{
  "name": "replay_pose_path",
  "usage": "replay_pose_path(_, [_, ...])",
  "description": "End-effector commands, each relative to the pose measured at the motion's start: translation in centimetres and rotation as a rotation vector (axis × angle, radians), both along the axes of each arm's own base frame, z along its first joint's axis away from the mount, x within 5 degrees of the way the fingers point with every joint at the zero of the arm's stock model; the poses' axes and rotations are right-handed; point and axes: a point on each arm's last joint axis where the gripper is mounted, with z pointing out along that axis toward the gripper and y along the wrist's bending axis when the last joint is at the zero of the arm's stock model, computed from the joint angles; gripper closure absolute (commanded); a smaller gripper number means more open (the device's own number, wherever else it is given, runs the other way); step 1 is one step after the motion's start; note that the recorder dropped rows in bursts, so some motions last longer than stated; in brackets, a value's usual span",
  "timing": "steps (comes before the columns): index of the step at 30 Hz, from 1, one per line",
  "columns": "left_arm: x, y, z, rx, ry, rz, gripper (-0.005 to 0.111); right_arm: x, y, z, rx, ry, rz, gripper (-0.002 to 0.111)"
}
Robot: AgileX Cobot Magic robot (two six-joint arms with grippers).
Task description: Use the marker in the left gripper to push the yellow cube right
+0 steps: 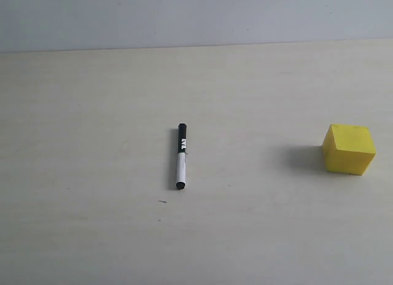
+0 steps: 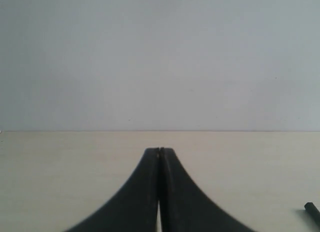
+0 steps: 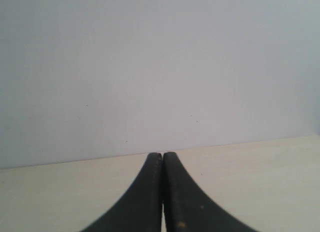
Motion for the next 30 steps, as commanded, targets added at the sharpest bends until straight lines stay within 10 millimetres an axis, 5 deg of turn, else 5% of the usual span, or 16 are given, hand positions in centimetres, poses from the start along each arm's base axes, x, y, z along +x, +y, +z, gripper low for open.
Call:
replay_pose_path(1, [-0.05,0.04,0.1,-0.027,-0.011,0.006,0.107,-0.03,0.01,-0.11,-0.01,-0.002,0.001,0.108])
replay_pose_path(30, [-0.04,0.1,-0.13,-0.007,0.013,0.012,0.107,-0.03,0.01,-0.11,-0.01,-0.002,0.001,0.108])
